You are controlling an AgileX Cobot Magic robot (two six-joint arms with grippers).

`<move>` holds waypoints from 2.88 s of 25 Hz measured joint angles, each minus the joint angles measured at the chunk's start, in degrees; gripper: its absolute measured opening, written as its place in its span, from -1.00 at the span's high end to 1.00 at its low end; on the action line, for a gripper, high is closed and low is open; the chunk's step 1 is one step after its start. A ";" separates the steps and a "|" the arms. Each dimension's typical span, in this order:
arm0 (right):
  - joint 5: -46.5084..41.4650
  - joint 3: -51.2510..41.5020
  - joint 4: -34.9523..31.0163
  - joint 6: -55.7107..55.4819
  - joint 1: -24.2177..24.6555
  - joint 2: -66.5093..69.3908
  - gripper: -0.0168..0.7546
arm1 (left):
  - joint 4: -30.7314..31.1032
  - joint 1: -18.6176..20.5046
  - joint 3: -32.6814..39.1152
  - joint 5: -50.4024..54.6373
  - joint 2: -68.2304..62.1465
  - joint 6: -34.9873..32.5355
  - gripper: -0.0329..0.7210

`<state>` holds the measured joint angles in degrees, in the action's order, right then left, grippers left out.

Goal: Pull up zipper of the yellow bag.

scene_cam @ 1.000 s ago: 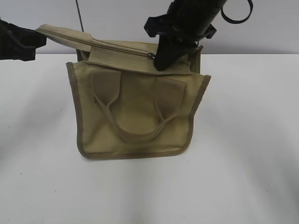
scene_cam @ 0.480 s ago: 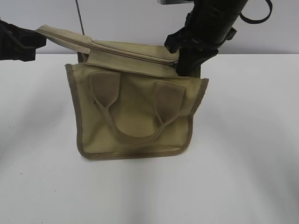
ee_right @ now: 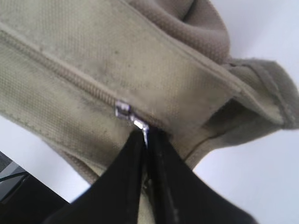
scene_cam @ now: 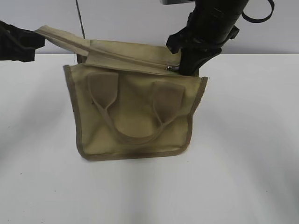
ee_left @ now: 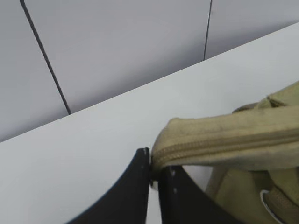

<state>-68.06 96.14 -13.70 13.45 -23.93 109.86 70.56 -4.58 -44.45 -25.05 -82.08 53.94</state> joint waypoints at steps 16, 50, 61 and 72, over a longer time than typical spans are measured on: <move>-1.89 4.05 -0.27 -0.09 0.38 -5.93 -0.43 | -2.15 -9.04 8.61 19.70 -0.38 9.84 -0.46; 8.69 -42.96 5.83 -5.02 0.38 -54.27 -0.59 | -73.04 -12.66 -7.32 87.13 17.37 -54.70 -0.67; 4.35 -58.37 5.48 -6.51 0.38 -81.76 -0.59 | -73.60 -12.66 0.97 91.25 45.31 -56.81 -0.64; -0.06 -66.52 5.49 -8.72 0.38 -93.81 -0.57 | -73.86 -12.75 11.44 91.33 73.95 -56.85 -0.56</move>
<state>-68.13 29.62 -8.21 4.73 -23.55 16.05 -3.30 -17.34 -33.01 66.28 -8.13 -2.90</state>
